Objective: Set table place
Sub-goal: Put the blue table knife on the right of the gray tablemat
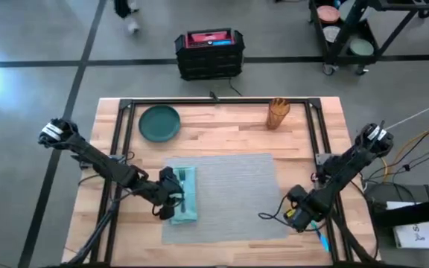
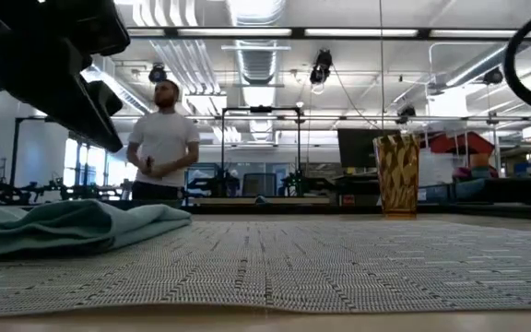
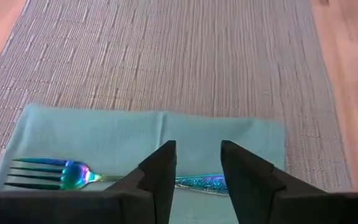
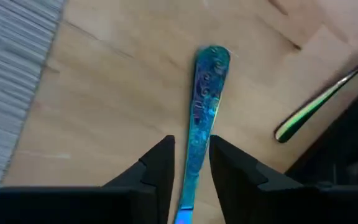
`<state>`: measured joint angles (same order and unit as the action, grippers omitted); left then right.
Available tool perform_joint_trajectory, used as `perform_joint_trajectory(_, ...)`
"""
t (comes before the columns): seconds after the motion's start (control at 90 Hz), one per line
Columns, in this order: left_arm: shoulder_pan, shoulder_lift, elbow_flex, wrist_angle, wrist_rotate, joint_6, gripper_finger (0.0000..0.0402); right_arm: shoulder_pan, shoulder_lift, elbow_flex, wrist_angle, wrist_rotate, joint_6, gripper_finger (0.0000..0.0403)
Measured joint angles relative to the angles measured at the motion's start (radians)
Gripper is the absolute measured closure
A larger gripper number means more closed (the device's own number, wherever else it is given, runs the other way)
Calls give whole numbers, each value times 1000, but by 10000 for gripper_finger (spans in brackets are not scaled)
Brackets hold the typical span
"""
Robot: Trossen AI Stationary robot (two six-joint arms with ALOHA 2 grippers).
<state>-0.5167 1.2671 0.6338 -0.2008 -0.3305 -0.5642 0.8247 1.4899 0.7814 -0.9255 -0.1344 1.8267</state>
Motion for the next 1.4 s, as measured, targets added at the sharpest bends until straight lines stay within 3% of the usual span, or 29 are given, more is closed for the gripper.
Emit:
perform_joint_trajectory(0.467, -2, 0, 0, 0, 8, 6, 287, 28, -8, -114, 154, 2, 113, 352)
perform_joint_trajectory(0.722, -2, -1, 0, 0, 9, 6, 287, 29, -5, -115, 161, 34, 57, 331)
perform_joint_trajectory(0.978, -2, -1, 0, 0, 9, 6, 287, 30, -5, -115, 161, 78, 61, 383)
perform_joint_trajectory(1.4, -2, -1, 0, 9, 9, 6, 287, 29, -1, -74, 125, 139, 92, 387)
